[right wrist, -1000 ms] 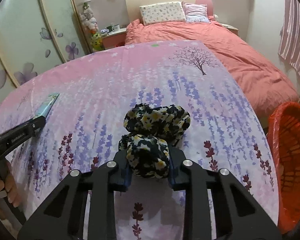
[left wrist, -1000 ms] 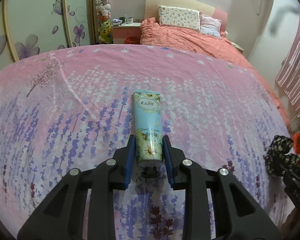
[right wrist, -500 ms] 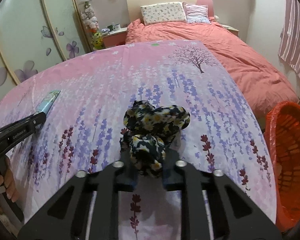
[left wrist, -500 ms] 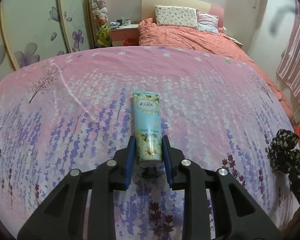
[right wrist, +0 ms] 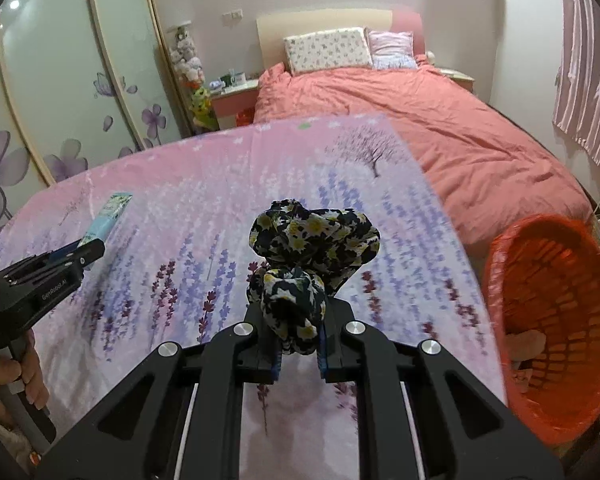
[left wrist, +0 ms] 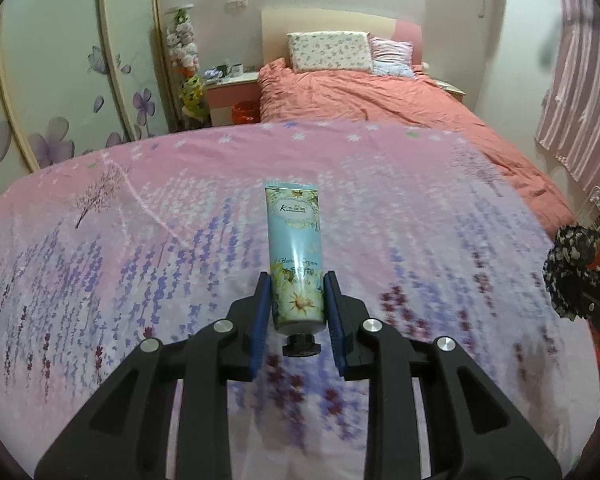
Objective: Collect trash
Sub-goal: 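Lift and carry the lotion tube and floral cloth toward the orange basket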
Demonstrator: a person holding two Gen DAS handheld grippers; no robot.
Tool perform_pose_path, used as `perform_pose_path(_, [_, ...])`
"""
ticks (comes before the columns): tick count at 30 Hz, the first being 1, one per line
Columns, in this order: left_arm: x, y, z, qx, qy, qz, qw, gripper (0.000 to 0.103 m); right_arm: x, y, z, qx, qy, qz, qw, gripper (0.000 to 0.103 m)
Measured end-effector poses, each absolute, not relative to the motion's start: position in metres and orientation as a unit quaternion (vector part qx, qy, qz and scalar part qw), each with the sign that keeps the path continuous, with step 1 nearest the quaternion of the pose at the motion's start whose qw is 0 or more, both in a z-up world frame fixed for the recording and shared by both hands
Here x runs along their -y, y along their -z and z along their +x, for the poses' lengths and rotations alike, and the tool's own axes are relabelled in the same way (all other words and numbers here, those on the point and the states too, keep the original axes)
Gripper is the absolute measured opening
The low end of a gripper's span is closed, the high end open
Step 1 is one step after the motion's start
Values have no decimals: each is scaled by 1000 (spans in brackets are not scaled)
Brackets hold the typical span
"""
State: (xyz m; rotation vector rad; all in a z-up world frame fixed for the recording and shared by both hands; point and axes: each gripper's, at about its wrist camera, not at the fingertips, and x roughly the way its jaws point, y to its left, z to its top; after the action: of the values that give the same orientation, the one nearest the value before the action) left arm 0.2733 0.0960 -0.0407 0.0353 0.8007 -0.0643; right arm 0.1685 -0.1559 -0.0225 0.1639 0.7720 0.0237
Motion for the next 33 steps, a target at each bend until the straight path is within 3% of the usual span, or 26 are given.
perform_pose_path(16, [-6, -21, 216, -344, 130, 35, 929, 27, 212, -28, 108, -305, 31, 96, 947, 13])
perform_pose_path(33, [137, -35, 182, -328, 279, 37, 902, 27, 303, -18, 73, -281, 108, 149, 942, 13])
